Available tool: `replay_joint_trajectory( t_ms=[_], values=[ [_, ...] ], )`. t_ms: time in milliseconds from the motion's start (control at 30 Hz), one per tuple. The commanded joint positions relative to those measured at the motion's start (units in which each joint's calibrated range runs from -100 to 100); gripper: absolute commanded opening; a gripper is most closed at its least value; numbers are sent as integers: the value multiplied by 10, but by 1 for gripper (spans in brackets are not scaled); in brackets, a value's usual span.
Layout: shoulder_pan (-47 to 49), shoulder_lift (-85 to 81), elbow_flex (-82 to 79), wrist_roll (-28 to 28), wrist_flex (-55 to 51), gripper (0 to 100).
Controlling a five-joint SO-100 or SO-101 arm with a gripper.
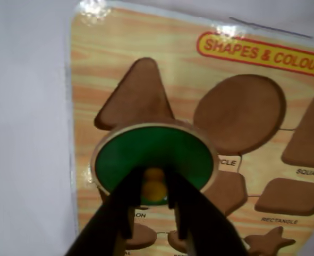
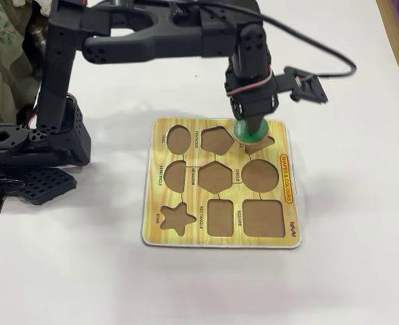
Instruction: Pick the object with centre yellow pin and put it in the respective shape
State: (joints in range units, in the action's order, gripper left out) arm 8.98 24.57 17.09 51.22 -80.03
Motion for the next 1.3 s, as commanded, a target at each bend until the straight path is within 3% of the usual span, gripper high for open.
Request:
replay_joint_trajectory(
  t_ms=[0, 567, 1267],
  values=[
    [-34, -37, 5, -1, -5, 2],
    [-100, -35, -39, 4, 2, 3],
    [-99, -28, -23, 5, 60, 3]
  ],
)
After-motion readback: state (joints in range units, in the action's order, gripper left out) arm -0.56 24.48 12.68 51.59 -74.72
